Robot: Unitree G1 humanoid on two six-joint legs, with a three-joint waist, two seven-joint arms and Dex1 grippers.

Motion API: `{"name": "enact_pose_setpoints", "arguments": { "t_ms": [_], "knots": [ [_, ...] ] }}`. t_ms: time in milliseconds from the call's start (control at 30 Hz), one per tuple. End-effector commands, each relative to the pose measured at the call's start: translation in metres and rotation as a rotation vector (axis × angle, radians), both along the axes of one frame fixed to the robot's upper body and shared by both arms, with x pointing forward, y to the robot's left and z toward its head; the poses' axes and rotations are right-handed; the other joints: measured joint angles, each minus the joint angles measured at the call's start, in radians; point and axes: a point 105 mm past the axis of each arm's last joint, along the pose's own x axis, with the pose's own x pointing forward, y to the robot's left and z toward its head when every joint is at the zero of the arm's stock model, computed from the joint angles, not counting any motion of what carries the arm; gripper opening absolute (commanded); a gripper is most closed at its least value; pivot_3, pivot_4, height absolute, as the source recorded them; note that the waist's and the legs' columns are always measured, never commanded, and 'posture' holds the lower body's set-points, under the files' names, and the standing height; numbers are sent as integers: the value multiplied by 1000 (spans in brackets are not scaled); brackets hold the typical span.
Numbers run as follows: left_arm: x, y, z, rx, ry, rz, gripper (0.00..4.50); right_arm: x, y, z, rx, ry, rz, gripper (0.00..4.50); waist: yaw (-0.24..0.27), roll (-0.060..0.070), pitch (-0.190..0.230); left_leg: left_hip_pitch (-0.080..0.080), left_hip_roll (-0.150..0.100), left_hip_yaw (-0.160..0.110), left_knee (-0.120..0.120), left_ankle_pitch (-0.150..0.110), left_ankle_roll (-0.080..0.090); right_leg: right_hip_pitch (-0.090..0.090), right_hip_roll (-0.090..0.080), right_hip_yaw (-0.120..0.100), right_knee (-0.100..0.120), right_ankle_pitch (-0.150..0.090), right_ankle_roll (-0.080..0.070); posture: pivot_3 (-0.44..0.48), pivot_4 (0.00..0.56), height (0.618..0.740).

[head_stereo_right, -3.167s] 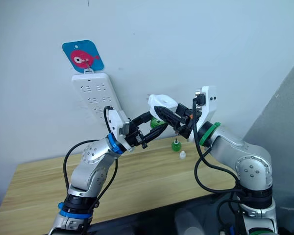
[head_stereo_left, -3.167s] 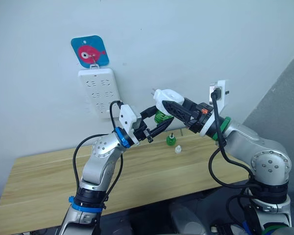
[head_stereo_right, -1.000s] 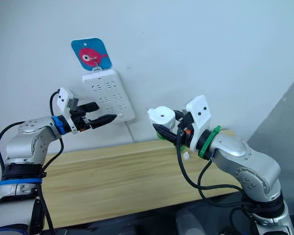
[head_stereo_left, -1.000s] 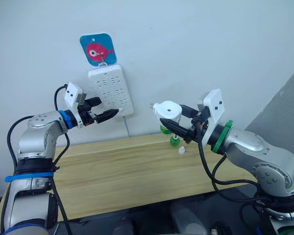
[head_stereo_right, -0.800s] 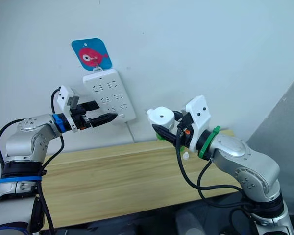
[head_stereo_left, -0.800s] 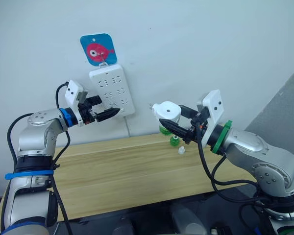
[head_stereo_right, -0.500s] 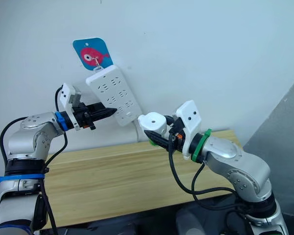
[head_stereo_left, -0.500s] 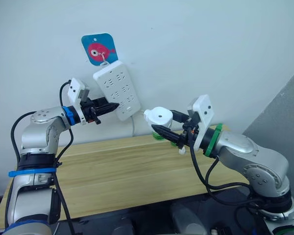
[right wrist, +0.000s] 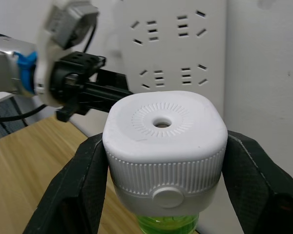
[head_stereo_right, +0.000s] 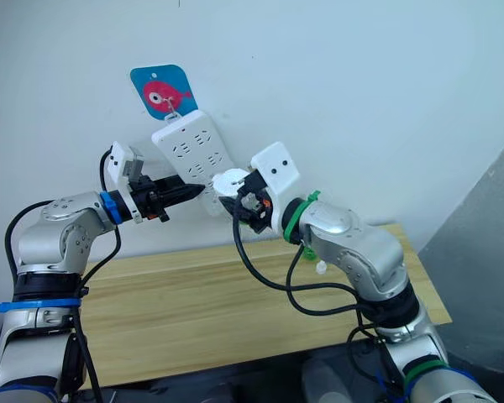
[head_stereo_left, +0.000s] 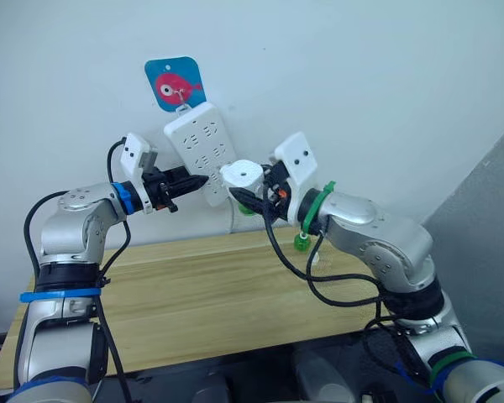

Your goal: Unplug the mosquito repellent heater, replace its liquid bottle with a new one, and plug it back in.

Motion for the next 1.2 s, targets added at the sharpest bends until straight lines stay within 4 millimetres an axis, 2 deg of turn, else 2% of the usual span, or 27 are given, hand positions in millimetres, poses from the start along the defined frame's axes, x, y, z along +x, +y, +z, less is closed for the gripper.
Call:
{"name": "enact_pose_setpoints", "arguments": {
  "t_ms": [33,267,567,1200],
  "knots": [
    [-3,-3,21,-11,-79,2,1290,5,6,10,8,-38,-27,2935,0,0,0,0,0,0,0,0,0,0,0,0,0,0,0,-223,85,740],
    [-5,-3,22,-12,-76,5,1290,14,4,3,-3,-22,-75,2935,0,0,0,-1,-1,-3,0,0,0,0,-1,-3,0,0,0,-211,86,740],
    [-5,-3,21,-14,-70,5,1290,17,7,7,33,-20,-89,2935,-1,0,0,-1,-1,-4,0,0,0,1,-1,-4,1,0,-1,-213,88,740],
    [-6,-4,20,-17,-62,2,1290,19,12,1,-27,-48,-88,2935,-3,0,0,0,-1,-7,0,0,0,1,-1,-8,2,0,-1,-213,92,740]
  ]
}}
